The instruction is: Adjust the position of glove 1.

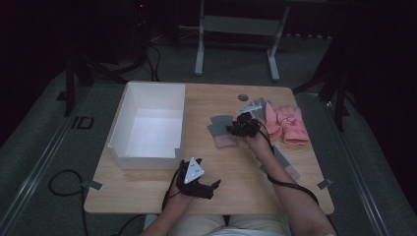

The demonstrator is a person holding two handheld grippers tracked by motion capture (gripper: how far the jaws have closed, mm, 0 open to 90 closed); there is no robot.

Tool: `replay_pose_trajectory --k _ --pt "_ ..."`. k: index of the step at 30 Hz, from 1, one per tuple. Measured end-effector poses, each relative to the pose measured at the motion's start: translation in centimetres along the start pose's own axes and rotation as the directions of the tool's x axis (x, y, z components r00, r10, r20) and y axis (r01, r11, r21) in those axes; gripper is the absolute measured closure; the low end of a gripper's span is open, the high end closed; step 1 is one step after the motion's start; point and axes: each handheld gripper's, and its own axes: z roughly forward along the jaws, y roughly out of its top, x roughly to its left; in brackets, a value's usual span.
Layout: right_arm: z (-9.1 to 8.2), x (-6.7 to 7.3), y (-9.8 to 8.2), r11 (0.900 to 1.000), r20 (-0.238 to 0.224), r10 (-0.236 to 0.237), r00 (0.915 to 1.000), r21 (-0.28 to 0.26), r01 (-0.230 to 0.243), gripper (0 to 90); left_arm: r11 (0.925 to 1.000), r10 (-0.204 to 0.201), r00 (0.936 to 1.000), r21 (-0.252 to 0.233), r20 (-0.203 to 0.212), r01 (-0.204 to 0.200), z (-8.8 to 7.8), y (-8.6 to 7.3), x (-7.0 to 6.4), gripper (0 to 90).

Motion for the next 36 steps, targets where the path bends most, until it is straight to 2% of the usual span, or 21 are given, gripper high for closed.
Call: replay_pose_trajectory --k 6,8,10,14,18,21,24,28,29,31,36 --pt "2.2 0.2 0.3 0.999 0.005 -0.002 1.0 0.035 0.002 60.9 1.0 -0.002 1.0 0.001 0.0 0.002 0.0 0.0 0.0 0.4" --pt "2.7 0.4 0.3 0.999 0.022 -0.015 0.9996 0.033 0.014 60.9 1.0 -0.005 1.0 -0.003 -0.002 0.004 0.0 0.0 0.0 0.4" --pt "3.2 0.3 0.3 0.999 0.011 0.013 0.9999 0.032 -0.013 61.8 1.0 -0.003 1.0 0.0 -0.003 0.003 0.0 0.0 0.0 0.4" --pt "4.1 0.5 0.2 0.999 0.028 -0.01 0.9996 0.051 0.009 63.2 1.0 0.001 1.0 0.002 -0.002 -0.001 0.0 0.0 0.0 0.4" --pt "4.2 1.0 0.1 0.997 0.055 -0.05 0.9973 0.056 0.047 72.7 1.0 0.003 1.0 0.006 -0.006 -0.003 0.0 0.0 0.0 0.4" --pt "4.3 1.2 0.3 0.997 0.057 -0.023 0.9981 0.068 0.019 82.3 0.9999 0.012 0.9999 0.007 -0.006 -0.012 0.1 0.0 -0.1 0.4" --pt "4.2 1.3 0.8 0.996 0.063 0.018 0.9978 0.088 -0.024 84.7 0.9999 0.01 0.9999 0.012 -0.004 -0.01 0.1 0.0 -0.1 0.4" --pt "2.8 1.3 1.1 0.995 0.067 0.073 0.9951 0.067 -0.078 85.1 0.9999 0.01 1.0 0.011 -0.001 -0.01 0.1 0.1 -0.1 0.4" --pt "0.7 1.8 1.3 0.995 0.076 0.096 0.9925 0.028 -0.098 85.2 0.9999 0.01 0.9999 0.013 -0.001 -0.01 0.1 0.1 -0.1 0.4" --pt "-1.4 2.4 1.5 0.994 0.079 0.107 0.9911 -0.006 -0.107 85.2 0.9998 0.013 0.9999 0.015 -0.003 -0.013 0.2 0.1 -0.1 0.4" --pt "-6.8 4.4 1.1 0.994 0.144 0.081 0.9863 -0.086 -0.069 85.3 0.9996 0.015 0.9996 0.023 -0.023 -0.015 0.2 0.1 -0.2 0.4"
